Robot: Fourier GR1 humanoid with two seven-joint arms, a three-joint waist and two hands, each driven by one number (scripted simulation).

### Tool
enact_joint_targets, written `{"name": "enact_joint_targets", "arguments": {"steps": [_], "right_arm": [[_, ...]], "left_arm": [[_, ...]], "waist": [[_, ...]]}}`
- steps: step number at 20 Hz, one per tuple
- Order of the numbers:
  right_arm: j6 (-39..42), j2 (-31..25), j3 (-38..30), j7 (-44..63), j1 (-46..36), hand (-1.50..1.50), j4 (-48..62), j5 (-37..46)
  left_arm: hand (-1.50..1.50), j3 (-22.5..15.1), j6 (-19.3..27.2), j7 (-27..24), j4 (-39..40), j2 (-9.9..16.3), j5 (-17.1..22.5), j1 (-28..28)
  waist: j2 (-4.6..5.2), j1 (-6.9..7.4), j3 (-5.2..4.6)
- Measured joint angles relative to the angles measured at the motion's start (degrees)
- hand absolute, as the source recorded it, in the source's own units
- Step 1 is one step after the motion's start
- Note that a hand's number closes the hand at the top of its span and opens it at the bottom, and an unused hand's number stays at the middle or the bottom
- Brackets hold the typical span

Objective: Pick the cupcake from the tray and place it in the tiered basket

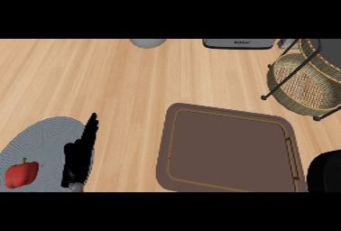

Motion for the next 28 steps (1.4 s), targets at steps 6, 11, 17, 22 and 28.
{"name": "enact_joint_targets", "arguments": {"steps": [6,11,17,22,28], "right_arm": [[-4.27,4.69,3.94,-0.33,-5.22,1.5,7.15,5.77],[-7.75,8.28,4.57,-2.39,-9.64,1.5,15.6,8.45],[-6.57,12.13,-1.02,-3.96,-11.86,-1.5,23.97,2.46],[-6.87,14.28,-5.88,-5.72,-13.68,-1.5,27.17,-2.54],[-9.06,12.5,-12.53,-8.14,-15.51,-1.5,29.56,-8.09]], "left_arm": [[0.0,0.32,0.18,0.44,-0.59,-0.56,-1.19,0.37],[0.0,1.2,-0.83,-0.06,-0.17,-0.63,-1.1,0.02],[0.0,1.66,-1.13,-1.04,0.39,-1.0,-1.16,0.01],[0.0,1.5,-0.66,-0.17,-0.27,-1.6,-1.64,0.23],[0.0,1.79,-1.41,-0.88,-0.46,-1.51,-1.64,0.89]], "waist": [[-0.06,-0.19,0.04],[0.02,-0.07,0.07],[0.11,0.02,0.14],[-0.13,-0.31,-0.17],[-0.1,-0.45,0.02]]}}
